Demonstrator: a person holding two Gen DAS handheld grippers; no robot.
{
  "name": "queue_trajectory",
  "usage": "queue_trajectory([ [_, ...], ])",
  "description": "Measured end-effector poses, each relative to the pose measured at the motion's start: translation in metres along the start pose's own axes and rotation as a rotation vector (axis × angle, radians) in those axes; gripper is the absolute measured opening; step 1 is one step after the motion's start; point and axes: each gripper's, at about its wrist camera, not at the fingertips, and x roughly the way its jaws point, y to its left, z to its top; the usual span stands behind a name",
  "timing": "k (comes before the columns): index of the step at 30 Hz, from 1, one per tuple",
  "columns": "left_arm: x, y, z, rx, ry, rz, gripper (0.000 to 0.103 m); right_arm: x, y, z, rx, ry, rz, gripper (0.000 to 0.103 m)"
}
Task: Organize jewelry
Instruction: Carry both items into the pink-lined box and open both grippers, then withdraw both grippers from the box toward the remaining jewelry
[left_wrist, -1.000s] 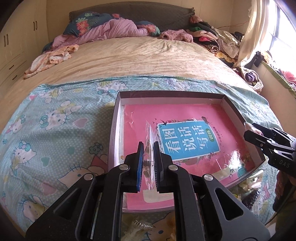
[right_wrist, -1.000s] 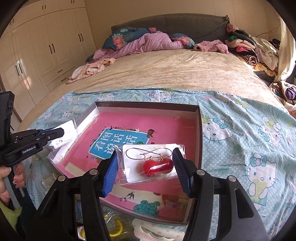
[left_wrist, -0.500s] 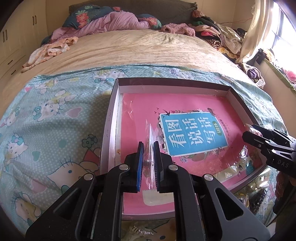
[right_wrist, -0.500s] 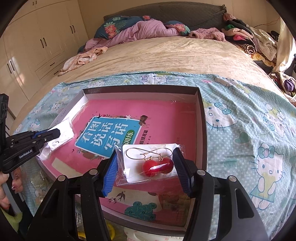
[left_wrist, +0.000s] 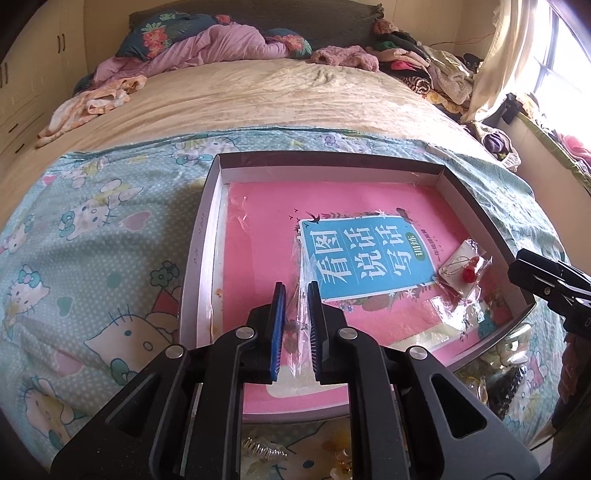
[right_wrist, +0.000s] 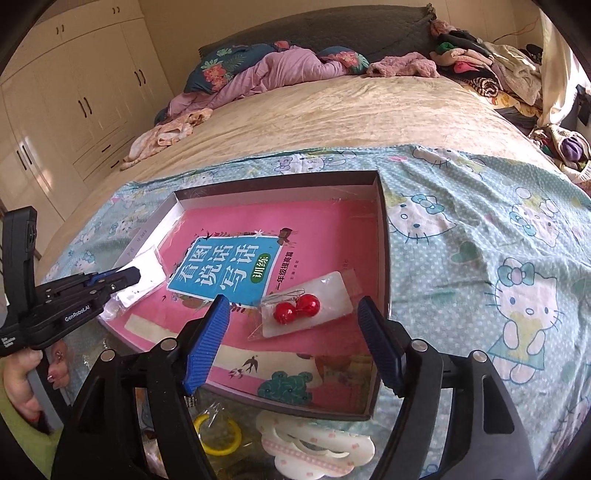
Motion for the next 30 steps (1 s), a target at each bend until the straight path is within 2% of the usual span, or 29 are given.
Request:
queue_trajectory([
  [2,0.000,-0.002,-0.001,0.000,0.005,-0.011,0.011,-0.007,-0.003,-0.002,0.012,-0.005,0.003,0.071],
  [6,-0.005,-0.006,-0.003,0.005,0.002,-0.031,0.024,-0.020,-0.006,-0.005,0.025,-0.019,0.004,0.072],
  [9,-0.009,-0.010,-0.005,0.008,0.002,-0.050,0.027,-0.028,-0.007,-0.005,0.031,-0.030,0.003,0.073],
  [12,-0.016,-0.012,-0.006,0.009,-0.006,-0.059,0.039,-0.035,-0.007,-0.005,0.033,-0.043,0.003,0.075],
  [17,-0.032,-0.009,-0.004,-0.009,-0.030,-0.063,0.051,-0.049,-0.005,-0.005,0.032,-0.068,0.008,0.078],
  [19,-0.040,-0.007,-0.003,-0.019,-0.045,-0.065,0.063,-0.054,-0.003,-0.006,0.028,-0.074,0.011,0.078],
  [20,-0.044,-0.006,-0.002,-0.023,-0.053,-0.065,0.066,-0.056,-0.002,-0.006,0.026,-0.078,0.012,0.078],
  [22,-0.054,-0.003,-0.001,-0.040,-0.075,-0.067,0.080,-0.061,0.000,-0.006,0.022,-0.086,0.015,0.082],
  [25,-0.068,0.002,0.001,-0.057,-0.096,-0.064,0.091,-0.070,0.003,-0.006,0.021,-0.104,0.021,0.084],
  [30,-0.087,0.010,-0.001,-0.087,-0.125,-0.069,0.093,-0.082,0.012,-0.005,0.000,-0.122,0.033,0.086],
])
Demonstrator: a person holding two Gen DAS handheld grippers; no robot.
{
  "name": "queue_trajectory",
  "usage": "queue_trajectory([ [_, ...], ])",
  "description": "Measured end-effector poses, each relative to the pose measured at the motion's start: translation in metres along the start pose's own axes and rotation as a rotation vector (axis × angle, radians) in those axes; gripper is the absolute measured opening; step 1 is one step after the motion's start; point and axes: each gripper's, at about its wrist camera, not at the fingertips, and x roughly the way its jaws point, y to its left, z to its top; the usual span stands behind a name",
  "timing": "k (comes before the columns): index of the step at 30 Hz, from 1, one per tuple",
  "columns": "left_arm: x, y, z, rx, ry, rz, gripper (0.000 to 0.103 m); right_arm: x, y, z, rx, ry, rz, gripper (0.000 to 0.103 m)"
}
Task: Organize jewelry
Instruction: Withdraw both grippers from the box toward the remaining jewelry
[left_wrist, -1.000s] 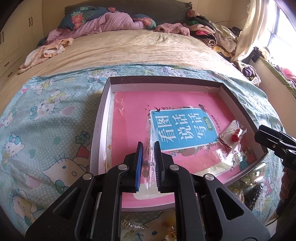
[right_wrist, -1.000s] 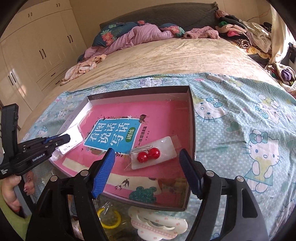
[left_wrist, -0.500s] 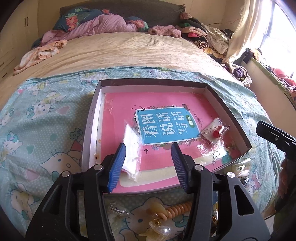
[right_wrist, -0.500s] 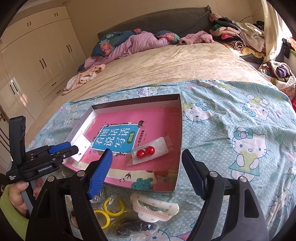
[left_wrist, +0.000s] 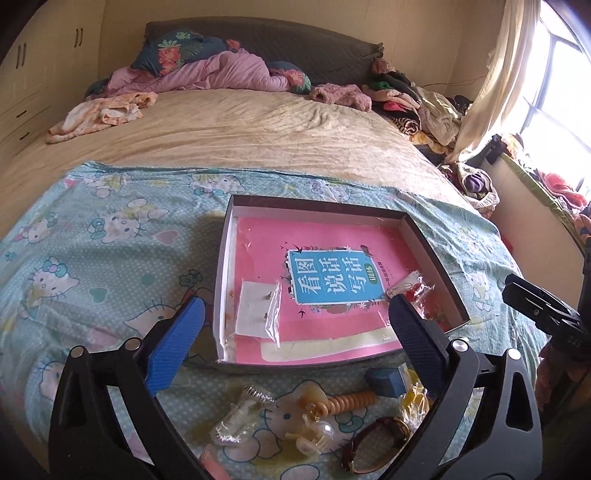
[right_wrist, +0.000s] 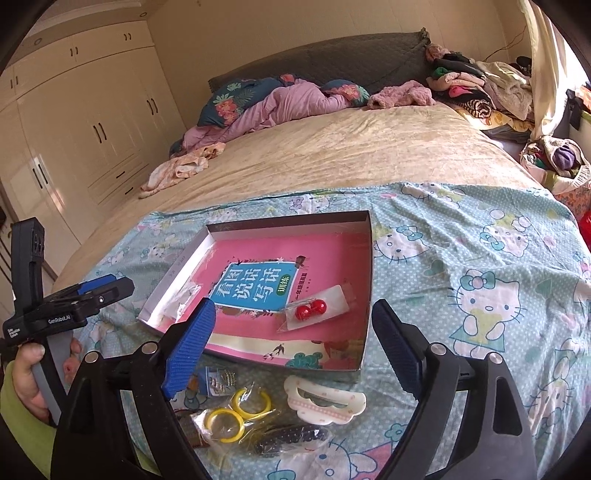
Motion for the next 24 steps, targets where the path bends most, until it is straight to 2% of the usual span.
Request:
queue_trajectory([
  [12,-0.030,0.004,-0.009,-0.013,-0.039,0.001,0.093,-0.020,0.015,-0.004,-0.033,-0.017,0.014,0.086],
  [24,-0.048,0.003,-0.028,0.009,-0.039,0.009,0.093,-0.027,0.033,-0.024,-0.079,0.029,0.044,0.086],
])
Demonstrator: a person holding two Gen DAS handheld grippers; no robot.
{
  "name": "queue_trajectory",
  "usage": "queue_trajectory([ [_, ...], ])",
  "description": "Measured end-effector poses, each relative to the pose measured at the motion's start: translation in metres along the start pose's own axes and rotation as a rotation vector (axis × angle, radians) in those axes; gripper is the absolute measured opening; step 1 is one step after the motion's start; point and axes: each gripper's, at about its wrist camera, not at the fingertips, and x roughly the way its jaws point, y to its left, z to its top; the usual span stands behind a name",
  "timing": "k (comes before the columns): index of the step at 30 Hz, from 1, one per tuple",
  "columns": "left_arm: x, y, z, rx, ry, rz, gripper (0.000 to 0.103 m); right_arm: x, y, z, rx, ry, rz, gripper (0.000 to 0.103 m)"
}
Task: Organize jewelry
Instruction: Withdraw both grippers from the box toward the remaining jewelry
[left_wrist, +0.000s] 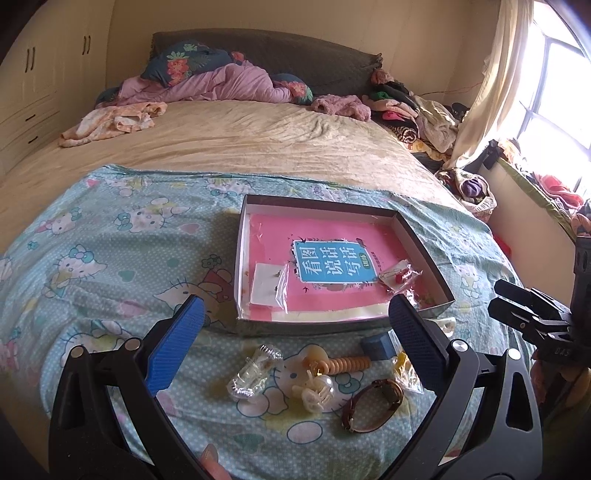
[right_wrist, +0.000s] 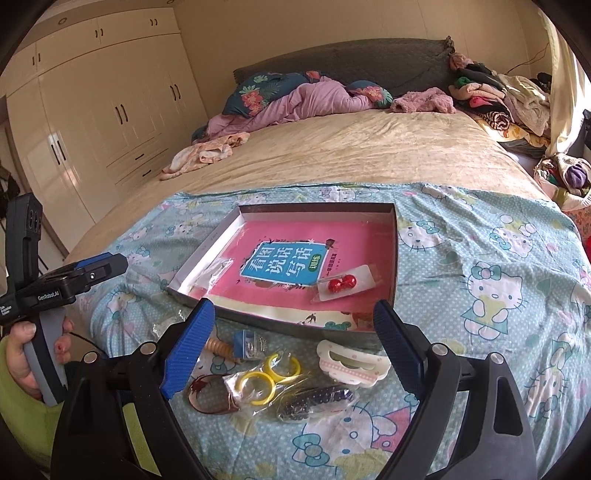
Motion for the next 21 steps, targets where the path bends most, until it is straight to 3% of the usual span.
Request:
queue_trajectory([
  [21,-0.002,-0.002,-0.034,0.033,0.063,0.041,0.093,0.011,0.034,-0.036,-0.077,0.105,0.081,0.086],
])
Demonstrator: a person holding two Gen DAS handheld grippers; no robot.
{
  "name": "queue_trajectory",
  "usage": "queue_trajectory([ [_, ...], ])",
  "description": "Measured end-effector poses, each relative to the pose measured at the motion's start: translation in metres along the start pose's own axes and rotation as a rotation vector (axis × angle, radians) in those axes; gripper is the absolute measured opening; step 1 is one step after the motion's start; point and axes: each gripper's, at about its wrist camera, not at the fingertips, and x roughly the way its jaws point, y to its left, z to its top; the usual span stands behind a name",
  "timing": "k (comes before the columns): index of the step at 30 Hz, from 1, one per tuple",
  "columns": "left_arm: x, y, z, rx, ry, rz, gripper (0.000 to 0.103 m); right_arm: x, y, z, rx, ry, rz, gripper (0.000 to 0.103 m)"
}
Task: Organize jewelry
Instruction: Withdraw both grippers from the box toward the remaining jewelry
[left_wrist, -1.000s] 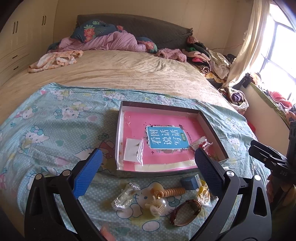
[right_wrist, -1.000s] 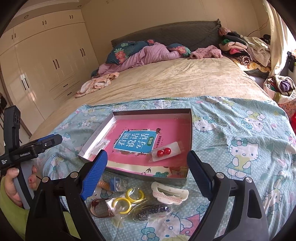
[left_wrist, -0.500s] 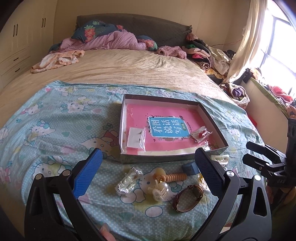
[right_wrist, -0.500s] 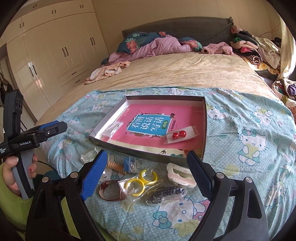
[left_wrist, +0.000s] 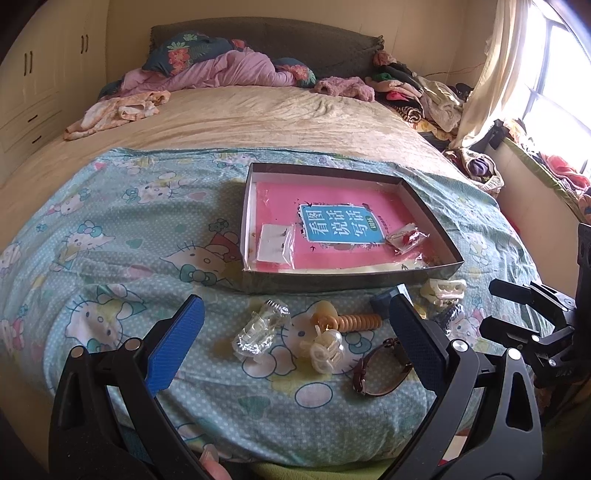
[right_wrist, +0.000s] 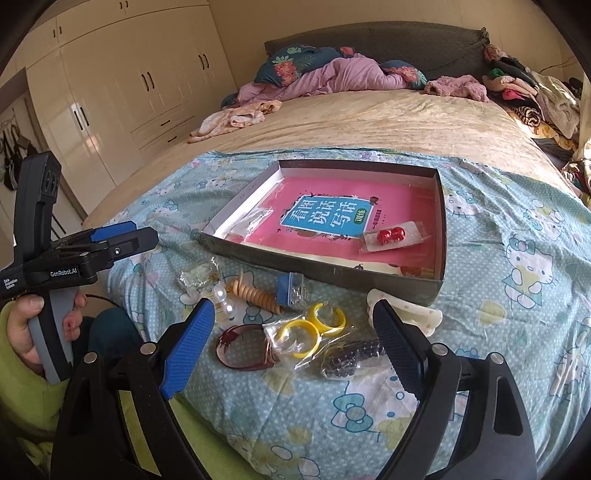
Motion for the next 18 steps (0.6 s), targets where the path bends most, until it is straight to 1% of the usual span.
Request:
queue_trajectory([
  [13,0.016,-0.004,-0.023,0.023,0.072,0.009,0.093,0.014,0.002,-0.020,-0.037,0.065,-0.010,0.086],
  [18,0.023,-0.003,-0.032,0.025,0.104,0.012,0.093,0.019,0.003,-0.025,-0.067,0.087,-0.032,0.086],
])
